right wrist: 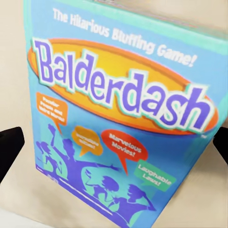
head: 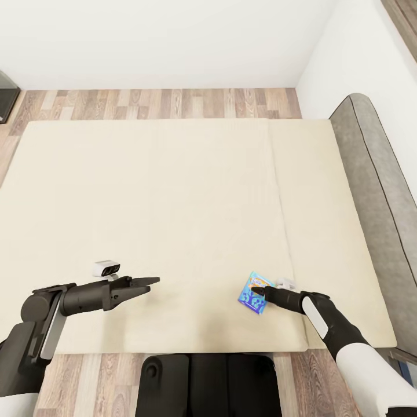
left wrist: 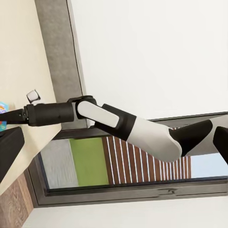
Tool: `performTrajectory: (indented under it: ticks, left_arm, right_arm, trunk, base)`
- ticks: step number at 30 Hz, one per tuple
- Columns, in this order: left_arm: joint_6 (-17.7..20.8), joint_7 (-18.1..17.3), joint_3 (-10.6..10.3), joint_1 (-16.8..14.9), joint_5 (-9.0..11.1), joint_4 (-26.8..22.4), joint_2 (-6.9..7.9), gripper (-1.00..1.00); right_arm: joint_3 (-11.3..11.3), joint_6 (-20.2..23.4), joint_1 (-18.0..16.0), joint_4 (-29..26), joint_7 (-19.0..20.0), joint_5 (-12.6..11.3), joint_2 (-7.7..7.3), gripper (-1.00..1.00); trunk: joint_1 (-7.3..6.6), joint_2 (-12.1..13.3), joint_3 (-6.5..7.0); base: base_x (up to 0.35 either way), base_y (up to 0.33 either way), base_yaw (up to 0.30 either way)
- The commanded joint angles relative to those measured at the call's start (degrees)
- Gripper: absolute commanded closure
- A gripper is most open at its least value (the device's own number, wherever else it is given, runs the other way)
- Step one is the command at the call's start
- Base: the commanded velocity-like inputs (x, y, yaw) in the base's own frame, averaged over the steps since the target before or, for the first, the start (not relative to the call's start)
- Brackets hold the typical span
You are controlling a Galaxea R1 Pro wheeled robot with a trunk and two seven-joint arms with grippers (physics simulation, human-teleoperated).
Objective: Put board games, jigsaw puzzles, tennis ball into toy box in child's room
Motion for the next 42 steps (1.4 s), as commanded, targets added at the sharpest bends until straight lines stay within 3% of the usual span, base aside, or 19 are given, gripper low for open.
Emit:
performTrajectory:
  ticks: [1, 25, 33, 42]
  left_arm:
    - [0.6, -0.2, 0.0, 0.0, 0.0, 0.0, 0.02, -1.00]
    - [0.6, -0.2, 0.2, 0.0, 0.0, 0.0, 0.28, -1.00]
    - [0.6, -0.2, 0.2, 0.0, 0.0, 0.0, 0.29, -1.00]
    - [0.6, -0.2, 0.4, 0.0, 0.0, 0.0, 0.33, -1.00]
  right_arm:
    - [0.2, 0.2, 0.0, -0.1, 0.0, -0.2, -0.06, -1.00]
    - [0.2, -0.2, -1.1, -0.4, 0.0, -0.2, 2.36, -1.00]
    - [0.8, -0.4, -1.1, -0.4, 0.0, 0.2, 4.50, -1.00]
    - [2.0, -0.4, -1.1, -0.3, 0.2, 0.9, 4.61, -1.00]
  trunk:
    - [0.03, -0.1, -0.06]
    - [0.03, -0.1, -0.06]
    - [0.03, -0.1, -0.06]
    - [0.03, -0.1, -0.06]
  base:
    - [0.000, 0.000, 0.000]
    - [0.000, 0.000, 0.000]
    - [0.000, 0.000, 0.000]
    - [0.000, 0.000, 0.000]
